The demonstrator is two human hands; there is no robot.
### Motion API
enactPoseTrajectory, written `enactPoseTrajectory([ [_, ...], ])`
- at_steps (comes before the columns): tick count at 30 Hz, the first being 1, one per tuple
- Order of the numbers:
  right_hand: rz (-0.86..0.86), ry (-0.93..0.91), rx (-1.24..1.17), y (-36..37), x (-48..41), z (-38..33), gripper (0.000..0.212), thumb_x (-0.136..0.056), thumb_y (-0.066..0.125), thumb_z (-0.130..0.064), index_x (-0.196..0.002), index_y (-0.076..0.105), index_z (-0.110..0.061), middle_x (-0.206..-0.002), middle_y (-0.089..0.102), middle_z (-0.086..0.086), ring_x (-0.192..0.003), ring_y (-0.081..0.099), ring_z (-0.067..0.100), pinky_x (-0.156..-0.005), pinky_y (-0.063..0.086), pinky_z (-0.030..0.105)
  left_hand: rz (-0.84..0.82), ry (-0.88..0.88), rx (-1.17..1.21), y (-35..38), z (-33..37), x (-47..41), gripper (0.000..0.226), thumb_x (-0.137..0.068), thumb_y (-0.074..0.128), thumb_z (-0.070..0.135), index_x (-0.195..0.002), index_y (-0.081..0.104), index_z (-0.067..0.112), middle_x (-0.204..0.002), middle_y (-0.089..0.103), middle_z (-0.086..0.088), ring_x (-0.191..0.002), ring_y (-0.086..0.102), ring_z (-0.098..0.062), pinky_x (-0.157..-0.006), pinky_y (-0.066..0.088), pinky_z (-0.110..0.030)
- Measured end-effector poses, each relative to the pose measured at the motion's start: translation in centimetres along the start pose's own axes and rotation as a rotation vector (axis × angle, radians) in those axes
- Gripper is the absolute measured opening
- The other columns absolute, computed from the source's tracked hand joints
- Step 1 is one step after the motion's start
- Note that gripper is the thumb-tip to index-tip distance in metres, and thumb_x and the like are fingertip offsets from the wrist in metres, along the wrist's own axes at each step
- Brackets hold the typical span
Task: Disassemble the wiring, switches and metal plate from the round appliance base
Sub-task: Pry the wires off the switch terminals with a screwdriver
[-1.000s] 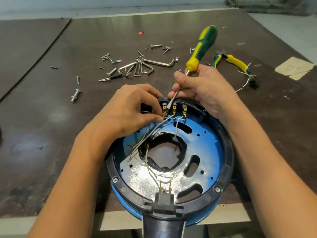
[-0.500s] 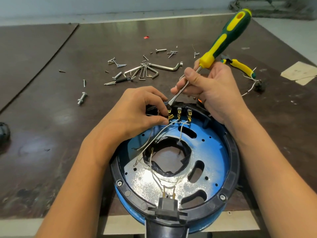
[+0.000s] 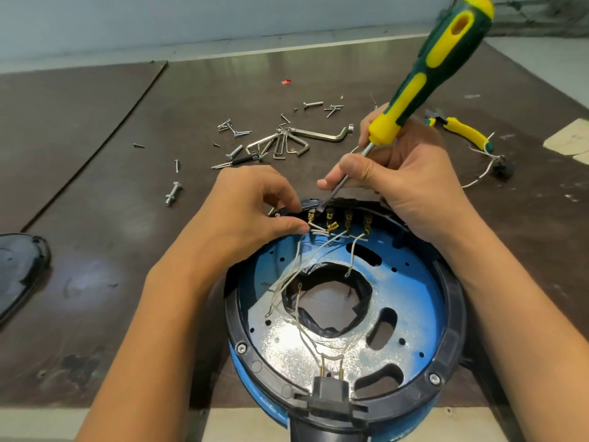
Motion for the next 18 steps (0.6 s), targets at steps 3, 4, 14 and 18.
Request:
enactPoseTrajectory([
  [3, -0.005, -0.016, -0.003, 0.1, 0.1, 0.0, 0.023, -0.096, 0.068, -0.003, -0.101, 0.048, -0.014, -0.082, 0.077, 0.013, -0.088, 0.077, 0.037, -0.094, 0.059, 0.053, -0.016, 0.007, -0.054, 0.8, 0.2, 0.1, 0.015, -0.067, 0.087, 0.035, -0.073, 0.076, 0.026, -0.099, 0.066, 0.015, -0.093, 0.061, -0.001, -0.084, 0.049, -0.020],
  [4, -0.006, -0.016, 0.012, 0.1, 0.1, 0.0, 0.023, -0.096, 0.068, -0.003, -0.101, 0.048, -0.014, -0.082, 0.077, 0.011, -0.088, 0.078, 0.036, -0.095, 0.058, 0.054, -0.012, 0.007, -0.065, 1.1, 0.2, 0.0, 0.015, -0.069, 0.086, 0.035, -0.072, 0.075, 0.025, -0.100, 0.066, 0.014, -0.093, 0.061, -0.001, -0.086, 0.048, -0.021],
  [14, -0.046, -0.134, 0.176, 0.8, 0.3, -1.7, 0.029, -0.088, 0.073, 0.007, -0.090, 0.051, -0.012, -0.084, 0.070, 0.033, -0.085, 0.079, 0.028, -0.082, 0.062, 0.039, 0.002, -0.007, -0.015, 1.6, 0.1, 0.1, 0.012, -0.073, 0.085, 0.030, -0.071, 0.074, 0.027, -0.106, 0.066, 0.012, -0.098, 0.060, -0.004, -0.092, 0.049, -0.031],
  [18, -0.104, -0.146, 0.295, 1.5, 0.2, -2.2, 0.029, -0.086, 0.079, -0.004, -0.091, 0.055, -0.020, -0.078, 0.071, -0.002, -0.087, 0.078, 0.026, -0.081, 0.063, 0.045, 0.019, 0.015, 0.000, 1.8, 0.1, 0.2, 0.012, -0.074, 0.085, 0.031, -0.072, 0.075, 0.024, -0.103, 0.065, 0.011, -0.094, 0.060, -0.004, -0.085, 0.048, -0.027],
])
Point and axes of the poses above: each hand's wrist, its own x-axis away from the middle knuckle, its own y-axis out of the palm, z = x × y, the point moved 3 cm from there along -x, towards the middle knuckle
